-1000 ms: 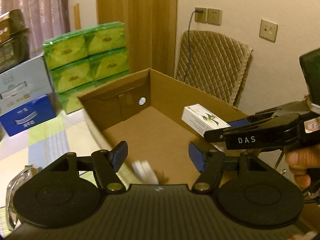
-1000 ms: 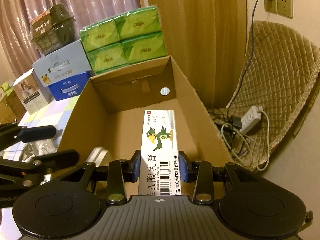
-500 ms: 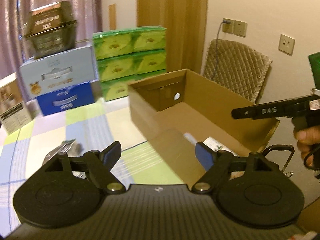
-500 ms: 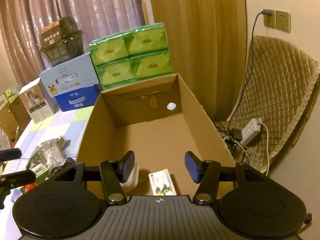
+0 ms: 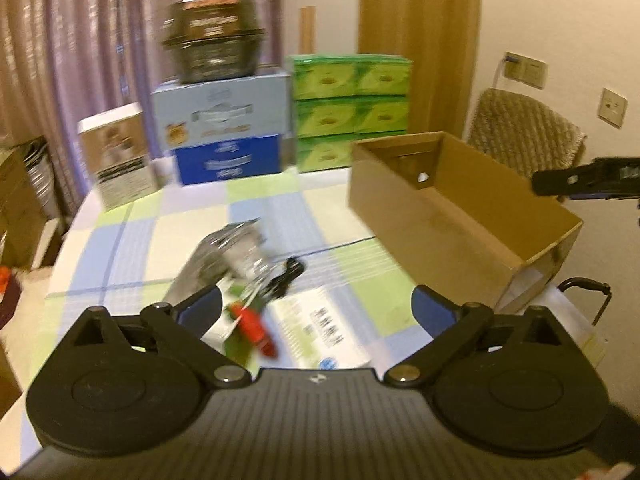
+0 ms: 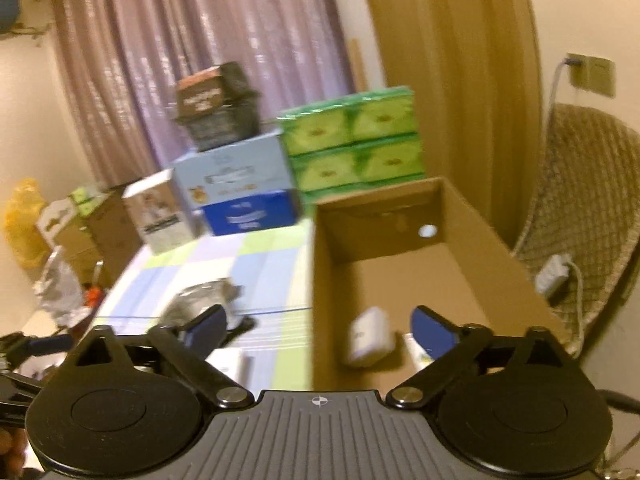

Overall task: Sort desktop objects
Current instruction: 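Move both tools back over the remaining objects on the table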

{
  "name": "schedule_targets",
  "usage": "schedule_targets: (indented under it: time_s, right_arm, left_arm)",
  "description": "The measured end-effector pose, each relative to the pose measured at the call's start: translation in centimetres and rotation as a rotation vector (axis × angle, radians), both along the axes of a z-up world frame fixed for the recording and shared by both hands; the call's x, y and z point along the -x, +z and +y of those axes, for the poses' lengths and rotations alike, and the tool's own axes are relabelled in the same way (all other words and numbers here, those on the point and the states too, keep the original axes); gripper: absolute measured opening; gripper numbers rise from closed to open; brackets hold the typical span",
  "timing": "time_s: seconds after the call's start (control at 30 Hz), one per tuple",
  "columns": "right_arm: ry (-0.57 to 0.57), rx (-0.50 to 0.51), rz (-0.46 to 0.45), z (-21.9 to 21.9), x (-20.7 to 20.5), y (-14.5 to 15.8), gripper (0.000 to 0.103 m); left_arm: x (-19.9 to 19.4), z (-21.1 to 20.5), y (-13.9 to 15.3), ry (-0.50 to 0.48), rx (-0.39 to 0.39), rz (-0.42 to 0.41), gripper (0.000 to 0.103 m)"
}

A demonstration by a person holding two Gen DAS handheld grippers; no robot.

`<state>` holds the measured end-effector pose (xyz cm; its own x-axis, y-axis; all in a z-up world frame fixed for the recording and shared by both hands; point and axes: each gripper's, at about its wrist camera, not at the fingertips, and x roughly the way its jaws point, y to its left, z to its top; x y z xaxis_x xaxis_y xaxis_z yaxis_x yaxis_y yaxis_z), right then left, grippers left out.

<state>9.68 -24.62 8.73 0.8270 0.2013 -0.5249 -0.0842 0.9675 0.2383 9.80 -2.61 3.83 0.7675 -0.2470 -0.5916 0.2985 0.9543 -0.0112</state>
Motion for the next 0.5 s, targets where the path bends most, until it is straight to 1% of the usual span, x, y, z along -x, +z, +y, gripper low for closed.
schedule_targets:
  time_s: [0.17, 0.27, 0.37, 0.5]
  right_arm:
    - [0.067, 0.006, 0.004, 3.7, 1.1, 0.0, 0.101]
    - [0.103, 0.009, 0.024, 5.8, 1.5, -0.7, 0.101]
    - [0.126, -0.009, 0.048, 7.5, 1.7, -1.7, 0.101]
    - [0.146, -0.029, 0.080, 9.2, 1.8, -2.8, 0.101]
  left_arm:
    - [2.4, 3.6, -0.4, 0.083, -0.006, 0.021, 0.102]
    - [4.0, 5.6, -0.4, 0.124, -0.001, 0.018, 0.102]
    - [5.2, 7.3, -0.5, 0.149, -0.019, 0.014, 0.102]
    - [5.8, 9.1, -1.0, 0.187, -0.046, 0.008, 0.102]
